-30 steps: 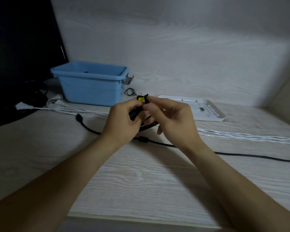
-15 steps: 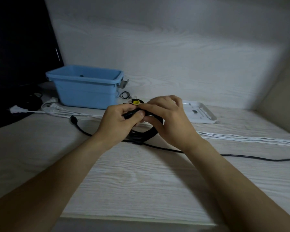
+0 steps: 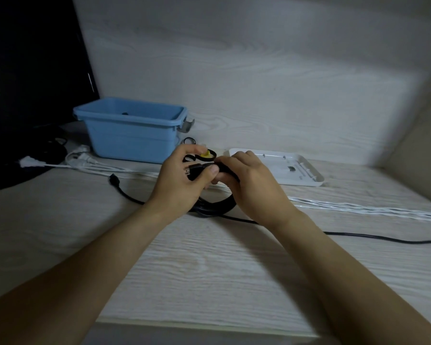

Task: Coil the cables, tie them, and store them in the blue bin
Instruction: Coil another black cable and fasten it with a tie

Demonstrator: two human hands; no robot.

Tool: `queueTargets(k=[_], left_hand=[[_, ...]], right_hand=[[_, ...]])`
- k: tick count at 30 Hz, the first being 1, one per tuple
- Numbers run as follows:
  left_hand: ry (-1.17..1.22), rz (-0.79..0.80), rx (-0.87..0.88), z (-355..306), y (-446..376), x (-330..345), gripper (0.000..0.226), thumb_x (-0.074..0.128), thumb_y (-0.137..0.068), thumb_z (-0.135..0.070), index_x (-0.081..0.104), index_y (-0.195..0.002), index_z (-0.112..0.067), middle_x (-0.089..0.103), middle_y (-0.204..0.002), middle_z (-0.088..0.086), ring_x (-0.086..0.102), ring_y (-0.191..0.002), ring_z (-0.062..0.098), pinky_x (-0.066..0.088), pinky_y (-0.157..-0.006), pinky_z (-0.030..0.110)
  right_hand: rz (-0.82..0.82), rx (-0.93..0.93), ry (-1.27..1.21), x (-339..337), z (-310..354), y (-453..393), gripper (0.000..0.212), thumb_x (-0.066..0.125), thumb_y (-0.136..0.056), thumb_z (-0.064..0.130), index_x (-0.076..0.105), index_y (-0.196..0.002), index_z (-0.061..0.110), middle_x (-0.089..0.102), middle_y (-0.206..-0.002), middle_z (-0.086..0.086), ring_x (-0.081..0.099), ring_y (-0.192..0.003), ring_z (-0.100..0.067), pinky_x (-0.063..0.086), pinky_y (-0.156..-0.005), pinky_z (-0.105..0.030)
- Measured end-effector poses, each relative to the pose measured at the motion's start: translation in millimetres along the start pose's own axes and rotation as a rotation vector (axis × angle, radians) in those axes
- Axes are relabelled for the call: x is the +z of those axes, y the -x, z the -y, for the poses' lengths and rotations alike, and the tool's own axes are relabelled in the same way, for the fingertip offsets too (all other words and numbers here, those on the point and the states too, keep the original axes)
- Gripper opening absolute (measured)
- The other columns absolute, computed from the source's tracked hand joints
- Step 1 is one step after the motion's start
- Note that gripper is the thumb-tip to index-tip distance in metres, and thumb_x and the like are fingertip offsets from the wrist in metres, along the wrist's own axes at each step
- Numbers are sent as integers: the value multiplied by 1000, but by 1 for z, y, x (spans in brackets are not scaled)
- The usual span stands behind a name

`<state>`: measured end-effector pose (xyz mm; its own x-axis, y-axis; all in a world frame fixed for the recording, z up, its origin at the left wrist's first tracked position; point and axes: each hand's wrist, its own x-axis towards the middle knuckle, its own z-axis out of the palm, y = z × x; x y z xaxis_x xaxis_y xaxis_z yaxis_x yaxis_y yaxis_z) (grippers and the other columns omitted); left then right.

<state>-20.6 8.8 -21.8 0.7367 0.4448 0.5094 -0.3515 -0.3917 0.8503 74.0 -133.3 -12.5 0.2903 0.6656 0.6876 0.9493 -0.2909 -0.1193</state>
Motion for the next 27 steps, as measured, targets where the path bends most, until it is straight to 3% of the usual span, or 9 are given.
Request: queueTargets(k=[3, 7, 9, 12, 16, 20, 24, 27], left_hand=[[-104, 34, 126, -2, 1, -3, 27, 70, -89, -10, 62, -115, -15, 67, -115, -8, 62, -108, 3, 46, -90, 13], [-233, 115, 228, -1, 4, 0, 21, 67, -91, -10, 67, -111, -17, 69, -108, -10, 62, -105, -2, 45, -90, 11], [-263, 149, 259, 0, 5, 3, 22, 67, -91, -11, 69, -112, -17, 70, -105, -10, 63, -102, -1, 47, -89, 12], [-264, 169, 311, 1, 4, 5, 22, 65, -92, -11, 72, -112, -13, 72, -101, -6, 64, -98, 2, 49, -86, 15], [-260, 167, 331, 1, 4, 1, 24, 65, -91, -10, 72, -114, -12, 70, -102, -8, 64, -99, 3, 48, -87, 14], [-239, 245, 332, -1, 3, -3, 30, 65, -92, -10, 68, -122, -16, 69, -108, -4, 62, -103, 3, 46, -91, 16], [-166, 322, 221, -3, 4, -8, 47, 80, -75, -24, 67, -121, -22, 67, -110, -3, 64, -103, 4, 49, -90, 16], [-153, 303, 222, -5, 4, -7, 44, 84, -72, -11, 70, -114, -16, 70, -105, -7, 67, -96, 0, 50, -87, 14]], right_hand=[[91, 9, -54, -5, 2, -2, 24, 59, -99, 30, 70, -109, 12, 60, -88, -3, 50, -85, -20, 44, -74, -34], [274, 145, -398, -18, -8, 4, 13, 62, -98, 25, 69, -101, 15, 62, -81, 15, 56, -74, 3, 39, -68, -11], [383, 283, -622, -22, -17, 9, 14, 63, -97, 26, 69, -95, 14, 63, -77, 11, 54, -69, 1, 40, -70, -14], [426, 431, -928, -20, -22, 14, 29, 64, -92, 30, 70, -95, 2, 68, -87, -7, 61, -85, -15, 46, -82, -25], [457, 548, -1123, -15, -16, 15, 31, 62, -89, 29, 70, -88, -1, 69, -85, -14, 65, -85, -23, 51, -83, -28], [450, 657, -1236, -15, -10, 13, 31, 63, -88, 35, 72, -78, 7, 64, -78, -11, 63, -74, -21, 49, -79, -33], [441, 701, -1236, -13, -2, 10, 65, 67, -81, 48, 62, -92, -16, 58, -85, -19, 58, -81, -28, 46, -87, -38], [454, 709, -1273, -13, -1, 9, 56, 67, -80, 49, 61, -96, -5, 54, -73, -12, 56, -69, -21, 48, -74, -30]])
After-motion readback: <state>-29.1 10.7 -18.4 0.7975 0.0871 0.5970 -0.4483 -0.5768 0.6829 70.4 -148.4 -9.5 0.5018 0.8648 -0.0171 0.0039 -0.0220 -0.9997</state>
